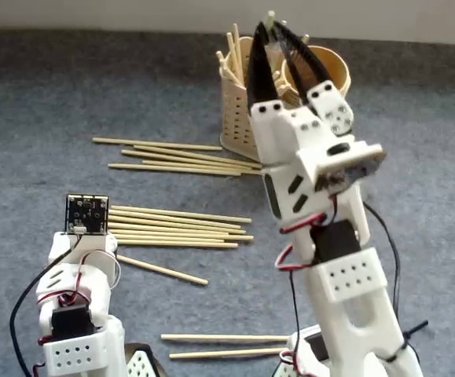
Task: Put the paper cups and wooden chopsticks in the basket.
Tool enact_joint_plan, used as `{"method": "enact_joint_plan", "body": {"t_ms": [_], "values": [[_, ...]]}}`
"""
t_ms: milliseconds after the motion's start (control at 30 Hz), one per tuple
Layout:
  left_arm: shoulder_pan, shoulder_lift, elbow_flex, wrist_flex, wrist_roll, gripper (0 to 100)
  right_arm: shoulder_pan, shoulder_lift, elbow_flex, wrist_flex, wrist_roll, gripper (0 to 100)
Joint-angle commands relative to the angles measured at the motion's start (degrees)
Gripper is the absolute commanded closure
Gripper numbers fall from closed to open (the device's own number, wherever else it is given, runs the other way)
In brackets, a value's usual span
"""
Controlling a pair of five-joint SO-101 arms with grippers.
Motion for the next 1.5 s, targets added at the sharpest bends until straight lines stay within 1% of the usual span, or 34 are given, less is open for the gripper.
{"method": "enact_joint_plan", "body": {"t_ms": [0,167,333,500,600,667,767,833,933,967,1167,1300,1467], "values": [[-0.7,-0.1,1.2,-1.2,-0.4,99,0.5,4.3,-6.7,-2.2,0.7,99.2],[-0.7,-0.1,1.2,-1.2,-0.4,99,0.7,9.5,-11.3,-2.2,0.7,99.2],[-0.7,-0.1,1.2,-1.2,-0.4,99,3.3,15.0,-14.2,-2.2,0.7,99.2],[-0.7,-0.1,1.2,-1.2,-0.4,99,5.1,18.1,-13.9,-1.9,0.3,99.2],[-0.7,-0.1,1.2,-1.2,-0.4,99,5.4,18.7,-11.3,0.1,0.3,99.2],[-0.7,-0.1,1.2,-1.2,-0.4,99,5.1,18.7,-9.7,4.3,0.4,99.1],[-0.7,-0.1,1.2,-1.2,-0.4,99,5.1,18.7,-9.3,13.2,0.2,97.9],[-0.6,-0.1,1.2,-1.2,-0.4,99,5.1,18.7,-9.3,17.4,-0.8,92.6],[-0.6,-0.1,1.2,-1.2,-0.4,99,5.4,18.0,-9.2,22.7,-6.2,82.6],[-0.6,-0.1,1.2,-1.2,-0.4,99,5.4,18.0,-9.5,25.2,-7.2,81.0],[-0.6,-0.1,1.2,-1.2,-0.4,99,3.7,14.2,-19.1,42.0,-7.8,80.7],[-0.6,-0.1,1.2,-1.2,-0.4,99,2.3,10.6,-22.2,52.4,-7.6,80.7],[-0.6,-0.1,1.2,-1.2,-0.4,99,1.6,6.2,-23.2,60.6,-7.4,80.7]]}}
